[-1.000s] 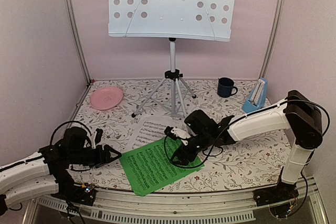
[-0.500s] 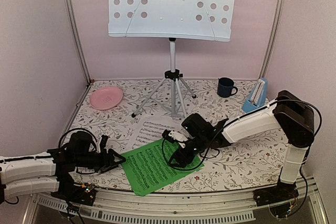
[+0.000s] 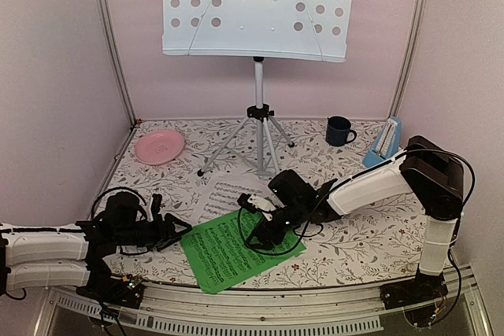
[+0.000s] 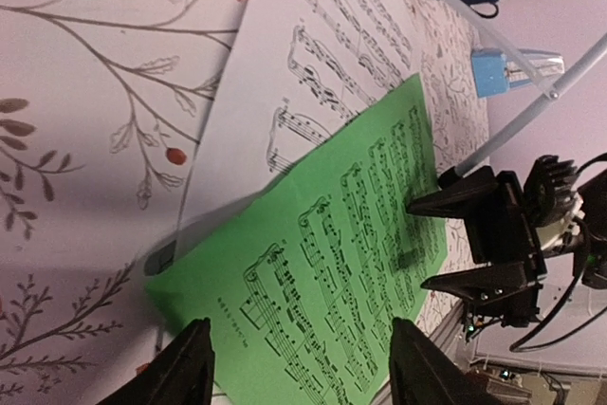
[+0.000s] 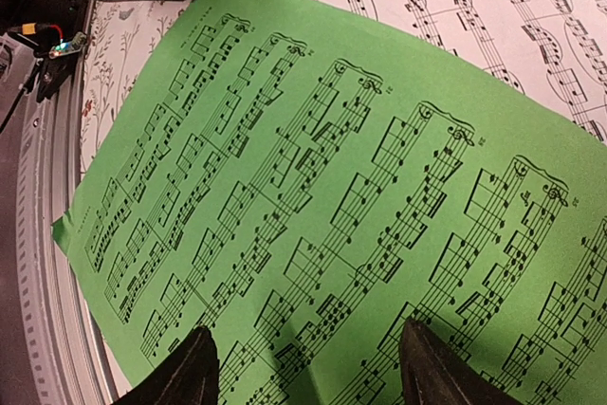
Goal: Set up the instrument practice props
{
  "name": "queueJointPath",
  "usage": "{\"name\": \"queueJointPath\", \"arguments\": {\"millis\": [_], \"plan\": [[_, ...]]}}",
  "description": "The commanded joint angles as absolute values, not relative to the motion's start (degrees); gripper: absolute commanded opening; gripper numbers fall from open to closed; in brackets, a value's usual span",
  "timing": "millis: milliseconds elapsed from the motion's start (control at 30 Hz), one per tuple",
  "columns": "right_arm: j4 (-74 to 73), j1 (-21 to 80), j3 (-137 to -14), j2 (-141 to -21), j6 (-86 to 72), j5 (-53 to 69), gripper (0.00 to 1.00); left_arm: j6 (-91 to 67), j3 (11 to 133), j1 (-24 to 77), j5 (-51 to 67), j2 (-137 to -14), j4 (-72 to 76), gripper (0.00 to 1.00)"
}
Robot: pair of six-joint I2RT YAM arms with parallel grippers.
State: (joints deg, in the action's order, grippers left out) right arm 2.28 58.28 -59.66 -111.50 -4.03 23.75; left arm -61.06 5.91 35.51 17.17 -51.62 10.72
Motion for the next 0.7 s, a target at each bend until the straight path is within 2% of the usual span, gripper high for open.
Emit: {"name": "queueJointPath", "arguments": {"millis": [0, 133, 267, 667], "plan": [[0.9, 59.1, -59.6, -113.7, -4.6, 24.4, 0.67, -61.1, 10.8, 34.0, 8.6, -45.0, -4.8, 0.63], [0.8, 59.3, -59.4, -113.5, -4.7, 24.3, 0.67, -63.8, 9.9, 32.6, 8.6, -41.0, -10.1, 0.64], [0.6, 59.3, -59.4, -113.4, -4.4, 24.0, 0.67, -67.3, 6.4, 32.2, 10.6, -42.2, -7.9, 0.65], [1.1, 59.4, -59.4, -113.7, -4.5, 24.6, 0.67, -64.0, 6.6, 32.2, 20.4, -63.6, 15.8, 0.65]]}}
